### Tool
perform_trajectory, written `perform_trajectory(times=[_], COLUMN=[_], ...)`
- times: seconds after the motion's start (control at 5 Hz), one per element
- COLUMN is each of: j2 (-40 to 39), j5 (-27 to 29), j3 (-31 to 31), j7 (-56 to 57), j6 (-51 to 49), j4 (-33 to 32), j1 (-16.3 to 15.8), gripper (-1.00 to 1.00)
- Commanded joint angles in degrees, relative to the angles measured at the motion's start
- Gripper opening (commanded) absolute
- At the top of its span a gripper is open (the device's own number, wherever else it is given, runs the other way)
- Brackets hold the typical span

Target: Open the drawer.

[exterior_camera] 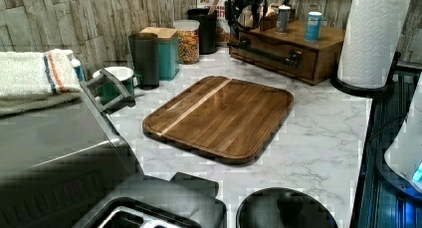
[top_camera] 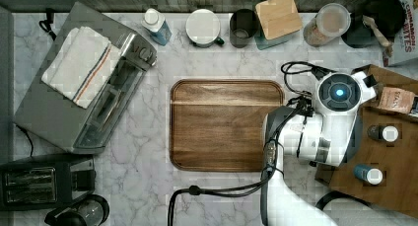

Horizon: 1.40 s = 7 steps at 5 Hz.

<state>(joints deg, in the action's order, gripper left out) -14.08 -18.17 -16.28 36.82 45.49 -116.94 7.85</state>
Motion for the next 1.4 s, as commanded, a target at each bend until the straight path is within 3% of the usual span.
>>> perform_trajectory(times=[0.2,0.4,1.0,1.4], j2=[-2.6,-2.4,-3.7,-3.4], j5=[-1.2,-2.7,4.5,6.3], j3=[-2.6,-3.3,-0.3,0.0], j7=[-0.5,0.5,5.1,2.5], j6=[4.4,5.0,9.3,10.4], j4=[-2.4,-3.0,-5.7,-7.2], j1=[2.5,3.4,7.0,4.9], gripper=[1.00,1.00,1.00,1.00])
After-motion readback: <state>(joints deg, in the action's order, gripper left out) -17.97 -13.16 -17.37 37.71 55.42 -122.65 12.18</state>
